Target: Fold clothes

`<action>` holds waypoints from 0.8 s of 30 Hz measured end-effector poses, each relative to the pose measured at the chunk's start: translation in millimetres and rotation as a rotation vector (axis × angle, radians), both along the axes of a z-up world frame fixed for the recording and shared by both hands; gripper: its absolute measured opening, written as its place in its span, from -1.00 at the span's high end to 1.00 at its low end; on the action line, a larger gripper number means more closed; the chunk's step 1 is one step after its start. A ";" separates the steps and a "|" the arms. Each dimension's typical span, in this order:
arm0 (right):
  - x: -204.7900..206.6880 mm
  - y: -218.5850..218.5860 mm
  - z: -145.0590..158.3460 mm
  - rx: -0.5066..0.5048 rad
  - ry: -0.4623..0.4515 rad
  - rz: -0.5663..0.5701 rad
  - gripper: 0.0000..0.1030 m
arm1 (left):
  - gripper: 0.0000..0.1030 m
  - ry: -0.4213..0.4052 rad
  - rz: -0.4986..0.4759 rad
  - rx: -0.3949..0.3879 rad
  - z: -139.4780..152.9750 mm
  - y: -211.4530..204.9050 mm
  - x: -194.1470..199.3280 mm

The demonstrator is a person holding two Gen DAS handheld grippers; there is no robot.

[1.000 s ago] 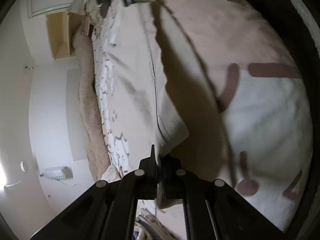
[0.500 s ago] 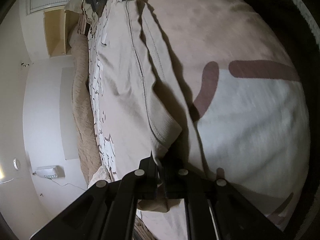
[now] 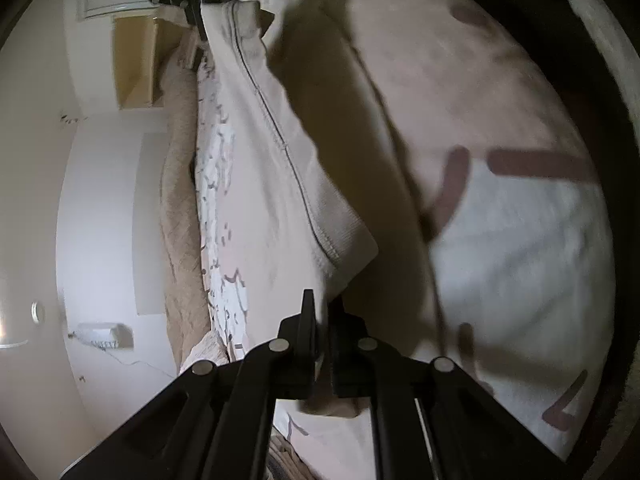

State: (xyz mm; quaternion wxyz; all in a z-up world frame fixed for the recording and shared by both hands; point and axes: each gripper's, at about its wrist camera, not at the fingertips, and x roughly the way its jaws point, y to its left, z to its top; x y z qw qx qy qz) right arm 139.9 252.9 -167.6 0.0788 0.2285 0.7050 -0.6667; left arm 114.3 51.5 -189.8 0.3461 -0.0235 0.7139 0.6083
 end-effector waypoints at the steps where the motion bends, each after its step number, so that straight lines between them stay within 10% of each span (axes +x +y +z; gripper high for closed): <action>1: 2.5 0.0 2.3 0.011 -0.008 -0.008 0.97 | 0.86 -0.002 0.003 0.004 1.3 0.8 0.2; 10: 7.0 3.9 -79.3 0.074 -0.103 -0.080 0.97 | 0.86 0.004 0.006 -0.047 -22.2 -2.1 10.4; 14: 10.1 5.3 -85.1 0.035 -0.026 -0.106 0.96 | 0.08 0.106 0.067 0.000 -20.3 -9.6 5.9; 24: 4.8 7.9 -83.5 -0.029 -0.002 -0.141 0.96 | -0.14 0.083 0.232 -0.003 -12.3 -15.2 -35.6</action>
